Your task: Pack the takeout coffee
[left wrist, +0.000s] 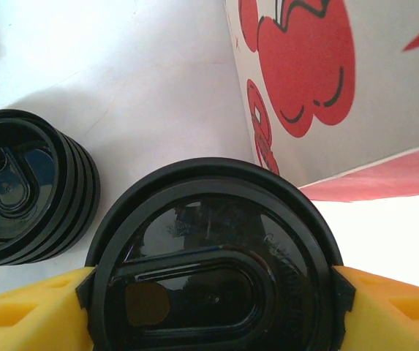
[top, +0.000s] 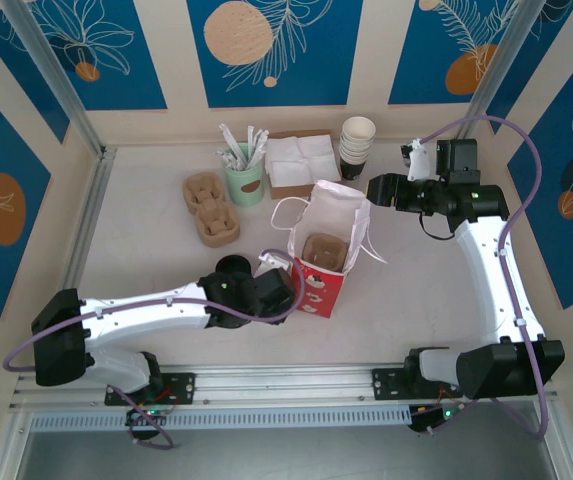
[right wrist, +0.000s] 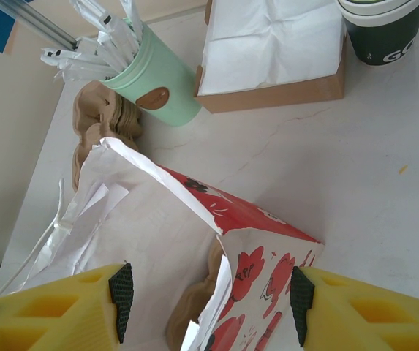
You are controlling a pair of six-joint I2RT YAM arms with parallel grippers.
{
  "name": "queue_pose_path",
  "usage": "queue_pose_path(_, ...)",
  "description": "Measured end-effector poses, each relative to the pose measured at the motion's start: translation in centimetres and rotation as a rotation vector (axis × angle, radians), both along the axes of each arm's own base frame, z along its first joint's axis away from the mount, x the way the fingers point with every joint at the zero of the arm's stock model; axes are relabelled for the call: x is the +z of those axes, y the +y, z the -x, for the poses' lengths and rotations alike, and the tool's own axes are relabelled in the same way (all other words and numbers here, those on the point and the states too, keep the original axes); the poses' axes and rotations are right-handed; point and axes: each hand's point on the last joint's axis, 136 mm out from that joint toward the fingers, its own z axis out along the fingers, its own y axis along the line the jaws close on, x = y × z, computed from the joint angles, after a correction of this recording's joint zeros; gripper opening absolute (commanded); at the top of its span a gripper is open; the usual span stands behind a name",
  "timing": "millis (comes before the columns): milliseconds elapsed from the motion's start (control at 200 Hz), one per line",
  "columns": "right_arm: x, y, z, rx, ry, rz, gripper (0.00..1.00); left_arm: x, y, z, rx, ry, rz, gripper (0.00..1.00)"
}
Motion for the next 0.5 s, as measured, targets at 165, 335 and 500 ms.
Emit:
queue_pose_path(165,0.00,0.00,0.00,0.000,0.000,0.000,0.61,-0.02,0.03,0.01,0.006,0.002,0.002,0.79)
queue_pose_path(335,0.00,0.00,0.00,0.000,0.000,0.000,0.61,-0.03,0.07,0.04,0.008,0.004,0.002,0.81)
queue_pose_path(500,-0.03,-0.01,-0.02,0.000,0.001,0.000,0.61,-0.08,0.16,0.08,0.012,0.007,0.001,0.83)
